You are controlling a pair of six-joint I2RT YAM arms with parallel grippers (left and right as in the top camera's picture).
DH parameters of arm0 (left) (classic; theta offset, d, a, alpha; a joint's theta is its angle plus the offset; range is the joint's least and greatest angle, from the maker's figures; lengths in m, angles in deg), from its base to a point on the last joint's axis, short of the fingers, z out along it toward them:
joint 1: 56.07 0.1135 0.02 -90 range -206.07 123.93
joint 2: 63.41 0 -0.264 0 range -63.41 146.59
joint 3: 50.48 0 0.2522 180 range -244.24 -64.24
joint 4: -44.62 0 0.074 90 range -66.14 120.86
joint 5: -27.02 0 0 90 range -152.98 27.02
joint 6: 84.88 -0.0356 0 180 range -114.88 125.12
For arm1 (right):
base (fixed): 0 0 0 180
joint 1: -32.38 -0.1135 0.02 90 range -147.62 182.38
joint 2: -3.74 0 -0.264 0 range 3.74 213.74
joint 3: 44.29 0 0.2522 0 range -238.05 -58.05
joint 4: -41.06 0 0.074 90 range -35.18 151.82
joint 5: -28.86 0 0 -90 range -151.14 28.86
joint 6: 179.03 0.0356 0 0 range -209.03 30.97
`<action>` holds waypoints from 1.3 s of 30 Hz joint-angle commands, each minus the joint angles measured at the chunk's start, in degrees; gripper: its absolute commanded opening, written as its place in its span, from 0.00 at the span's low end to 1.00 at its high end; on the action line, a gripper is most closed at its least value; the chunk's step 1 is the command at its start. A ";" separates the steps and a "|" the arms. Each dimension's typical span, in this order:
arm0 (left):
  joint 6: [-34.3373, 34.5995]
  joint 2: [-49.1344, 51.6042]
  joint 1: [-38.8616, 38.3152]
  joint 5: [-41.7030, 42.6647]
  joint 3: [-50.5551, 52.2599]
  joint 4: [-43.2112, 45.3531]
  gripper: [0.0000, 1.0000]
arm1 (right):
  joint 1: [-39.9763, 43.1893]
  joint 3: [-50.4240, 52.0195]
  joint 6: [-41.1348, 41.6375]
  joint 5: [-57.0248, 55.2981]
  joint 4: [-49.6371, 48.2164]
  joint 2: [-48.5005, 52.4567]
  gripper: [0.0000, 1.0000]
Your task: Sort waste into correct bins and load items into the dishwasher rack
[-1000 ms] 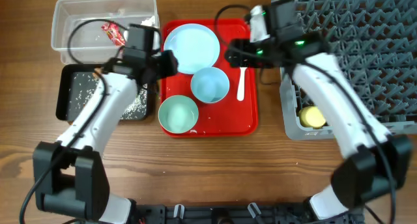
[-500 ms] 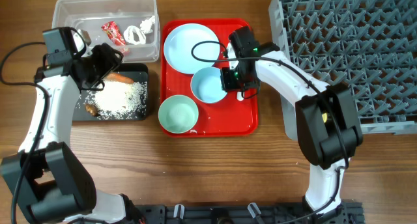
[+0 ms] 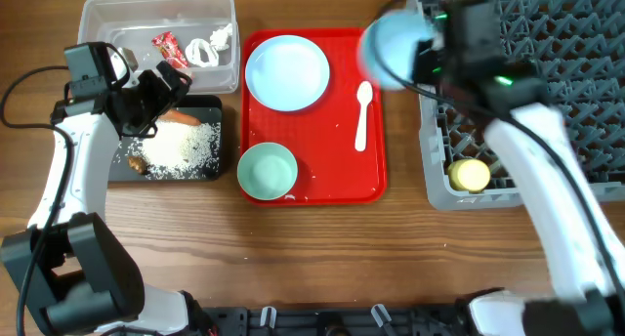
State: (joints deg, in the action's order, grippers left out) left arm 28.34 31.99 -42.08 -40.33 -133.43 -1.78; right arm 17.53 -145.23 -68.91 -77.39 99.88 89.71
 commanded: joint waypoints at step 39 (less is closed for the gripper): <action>-0.26 -0.94 0.15 1.09 0.17 0.04 1.00 | 5.70 1.64 -66.86 -38.88 -71.21 39.95 0.09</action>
State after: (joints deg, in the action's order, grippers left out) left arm 28.34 31.94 -42.08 -39.67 -133.43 -1.95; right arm 23.32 -143.24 -138.81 -118.61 28.21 128.47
